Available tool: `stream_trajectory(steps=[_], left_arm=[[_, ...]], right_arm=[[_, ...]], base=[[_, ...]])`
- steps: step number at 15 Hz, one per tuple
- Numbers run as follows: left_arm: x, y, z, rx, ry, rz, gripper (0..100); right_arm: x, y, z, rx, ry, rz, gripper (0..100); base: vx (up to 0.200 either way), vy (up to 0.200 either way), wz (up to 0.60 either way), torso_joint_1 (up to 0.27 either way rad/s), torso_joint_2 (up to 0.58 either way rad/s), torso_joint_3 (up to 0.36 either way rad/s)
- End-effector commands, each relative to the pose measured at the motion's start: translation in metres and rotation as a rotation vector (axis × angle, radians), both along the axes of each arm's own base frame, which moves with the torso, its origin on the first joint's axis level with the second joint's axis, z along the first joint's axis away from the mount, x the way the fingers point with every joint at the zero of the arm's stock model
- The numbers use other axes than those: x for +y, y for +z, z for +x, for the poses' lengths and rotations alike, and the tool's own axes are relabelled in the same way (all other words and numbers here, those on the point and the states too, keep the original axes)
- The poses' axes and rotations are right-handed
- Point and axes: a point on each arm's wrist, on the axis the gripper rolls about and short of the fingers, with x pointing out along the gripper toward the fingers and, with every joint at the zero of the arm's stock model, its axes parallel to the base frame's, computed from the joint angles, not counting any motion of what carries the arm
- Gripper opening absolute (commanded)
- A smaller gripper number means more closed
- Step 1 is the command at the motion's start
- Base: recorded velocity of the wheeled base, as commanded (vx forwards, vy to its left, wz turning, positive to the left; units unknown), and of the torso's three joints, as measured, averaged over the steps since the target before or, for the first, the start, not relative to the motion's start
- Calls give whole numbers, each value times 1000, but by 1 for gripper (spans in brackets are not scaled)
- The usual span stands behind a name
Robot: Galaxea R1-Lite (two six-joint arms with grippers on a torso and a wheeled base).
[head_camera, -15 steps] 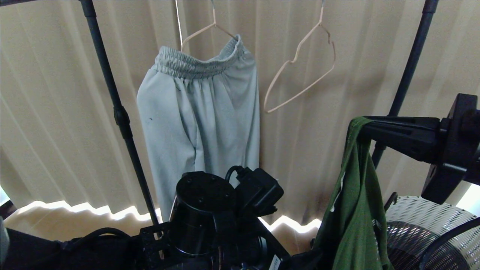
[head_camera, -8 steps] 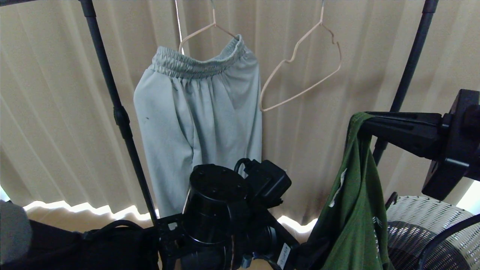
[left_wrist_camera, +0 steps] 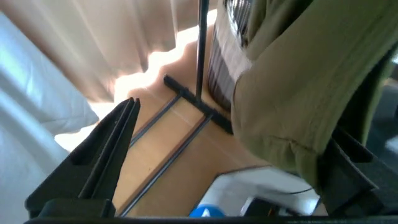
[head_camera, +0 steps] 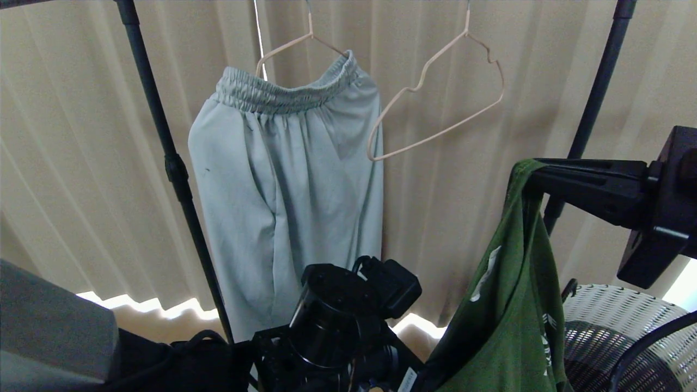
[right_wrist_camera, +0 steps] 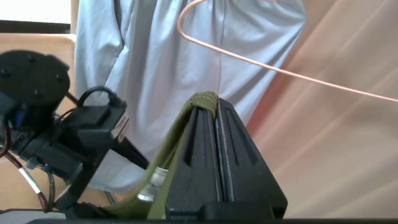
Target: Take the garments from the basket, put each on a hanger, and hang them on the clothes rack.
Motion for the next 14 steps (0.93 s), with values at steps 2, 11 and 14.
stream_trajectory(steps=[2, 11, 14], left_arm=[[13, 3, -8, -27, 1, 26, 0], [101, 107, -27, -311, 265, -43, 0], [122, 158, -19, -352, 359, -81, 0]], right_arm=[[0, 0, 0, -1, -1, 1, 0], [-15, 12, 9, -25, -103, 83, 0], [-23, 18, 13, -58, -148, 135, 0]], base=[[0, 0, 0, 0, 0, 0], [0, 0, 0, 0, 0, 0], [0, 0, 0, 0, 0, 0]])
